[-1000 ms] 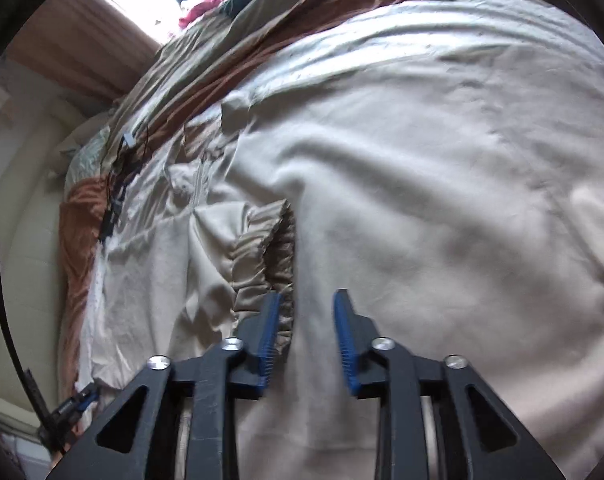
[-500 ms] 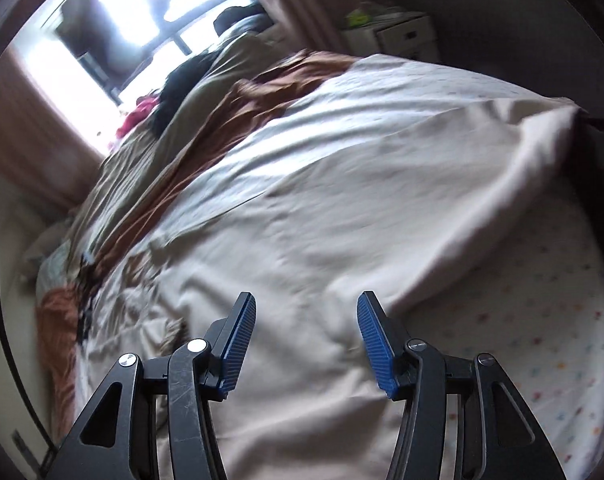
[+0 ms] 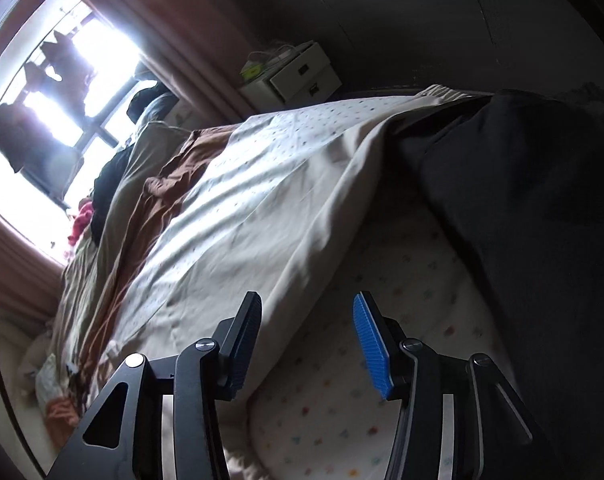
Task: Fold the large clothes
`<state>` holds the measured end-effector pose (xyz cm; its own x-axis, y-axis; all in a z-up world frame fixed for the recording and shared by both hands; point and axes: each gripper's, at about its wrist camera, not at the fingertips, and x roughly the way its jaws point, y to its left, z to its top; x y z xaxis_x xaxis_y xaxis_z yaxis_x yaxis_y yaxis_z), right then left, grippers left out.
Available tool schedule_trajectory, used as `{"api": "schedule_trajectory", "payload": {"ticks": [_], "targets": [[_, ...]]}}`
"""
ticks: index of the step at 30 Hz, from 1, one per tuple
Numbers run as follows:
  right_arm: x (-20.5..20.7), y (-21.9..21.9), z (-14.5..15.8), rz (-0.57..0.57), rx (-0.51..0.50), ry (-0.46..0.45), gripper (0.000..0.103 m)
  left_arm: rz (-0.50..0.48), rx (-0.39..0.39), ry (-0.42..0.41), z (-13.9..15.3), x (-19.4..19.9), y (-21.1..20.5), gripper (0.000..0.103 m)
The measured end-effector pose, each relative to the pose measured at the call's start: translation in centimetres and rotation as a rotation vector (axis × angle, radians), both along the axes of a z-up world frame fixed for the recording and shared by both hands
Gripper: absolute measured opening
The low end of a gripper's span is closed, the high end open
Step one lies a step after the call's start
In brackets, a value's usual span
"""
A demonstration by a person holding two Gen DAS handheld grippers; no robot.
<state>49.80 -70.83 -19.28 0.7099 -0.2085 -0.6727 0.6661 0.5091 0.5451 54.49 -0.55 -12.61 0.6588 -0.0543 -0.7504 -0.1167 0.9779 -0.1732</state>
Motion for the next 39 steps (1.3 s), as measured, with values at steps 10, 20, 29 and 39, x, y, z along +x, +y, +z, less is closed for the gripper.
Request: {"api": "schedule_trajectory", "payload": {"ticks": [10, 20, 29, 39], "targets": [[1.1, -3.0, -2.6, -0.055, 0.031, -0.030, 0.042, -0.010, 0.057, 0.009, -0.6, -0.1, -1.1, 0.086], [1.2, -2.7, -1.3, -0.037, -0.024, -0.114, 0.006, -0.029, 0.114, 0.016, -1.0, 0.0, -2.0, 0.086], [1.4, 2.1, 6.7, 0.113, -0.110, -0.275, 0.006, -0.024, 0.063, 0.003, -0.2, -0.4, -1.5, 0.086], [3.0, 11.6, 10.8, 0.380, -0.156, -0.373, 0.005, -0.021, -0.012, -0.022, 0.9, -1.3, -0.6, 0.086]]}}
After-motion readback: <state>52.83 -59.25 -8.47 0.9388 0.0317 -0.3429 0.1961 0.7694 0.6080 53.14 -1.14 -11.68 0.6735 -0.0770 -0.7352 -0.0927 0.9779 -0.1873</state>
